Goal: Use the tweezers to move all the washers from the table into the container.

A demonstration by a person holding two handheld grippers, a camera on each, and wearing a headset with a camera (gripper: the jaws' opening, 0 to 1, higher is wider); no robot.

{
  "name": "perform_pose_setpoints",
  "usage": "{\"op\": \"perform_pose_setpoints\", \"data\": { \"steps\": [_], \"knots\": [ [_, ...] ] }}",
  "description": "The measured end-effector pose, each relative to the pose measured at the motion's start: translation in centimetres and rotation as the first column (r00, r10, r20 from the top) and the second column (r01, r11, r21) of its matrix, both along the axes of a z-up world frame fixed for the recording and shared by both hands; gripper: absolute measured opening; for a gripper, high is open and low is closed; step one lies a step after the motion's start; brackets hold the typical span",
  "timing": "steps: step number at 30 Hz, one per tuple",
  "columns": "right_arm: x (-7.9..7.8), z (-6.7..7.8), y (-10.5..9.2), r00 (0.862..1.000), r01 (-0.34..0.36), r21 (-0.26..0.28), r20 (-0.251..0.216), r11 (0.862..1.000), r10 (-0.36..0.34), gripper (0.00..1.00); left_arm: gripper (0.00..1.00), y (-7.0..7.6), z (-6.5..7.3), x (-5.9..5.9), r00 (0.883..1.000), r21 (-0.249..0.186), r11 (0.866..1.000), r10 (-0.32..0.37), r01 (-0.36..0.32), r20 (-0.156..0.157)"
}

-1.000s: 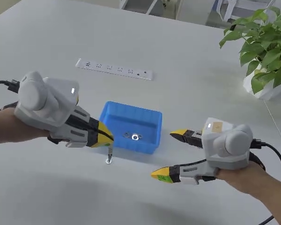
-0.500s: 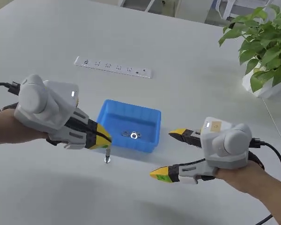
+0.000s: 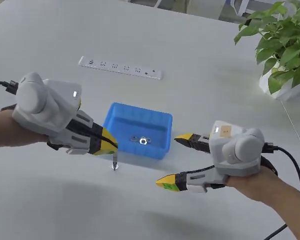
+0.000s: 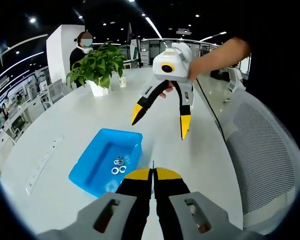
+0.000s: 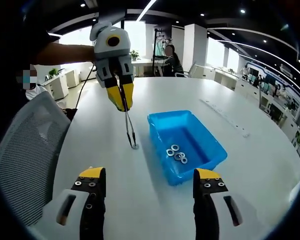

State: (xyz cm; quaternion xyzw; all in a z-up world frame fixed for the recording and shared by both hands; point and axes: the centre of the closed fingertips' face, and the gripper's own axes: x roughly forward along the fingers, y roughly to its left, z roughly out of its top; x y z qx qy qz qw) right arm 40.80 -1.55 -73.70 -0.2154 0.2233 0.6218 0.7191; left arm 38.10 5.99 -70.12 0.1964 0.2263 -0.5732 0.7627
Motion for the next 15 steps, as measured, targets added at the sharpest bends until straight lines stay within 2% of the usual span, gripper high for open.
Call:
{"op": "perform_pose_setpoints", "data": {
  "steps": [6, 15],
  "knots": [
    [-0.7, 0.0, 1.9, 0.997, -0.071, 0.000, 0.015, 0.997, 0.071, 0.62, 0.04, -0.1, 0.0, 0.0, 1.000, 0.003, 1.000, -0.011, 0.011, -0.006],
    [-1.5, -0.5, 5.0, 0.986, -0.166, 0.007, 0.026, 0.986, 0.166, 0.51, 0.04, 0.0, -0.1, -0.1, 1.000, 0.007, 1.000, -0.025, 0.025, -0.018]
  ]
}}
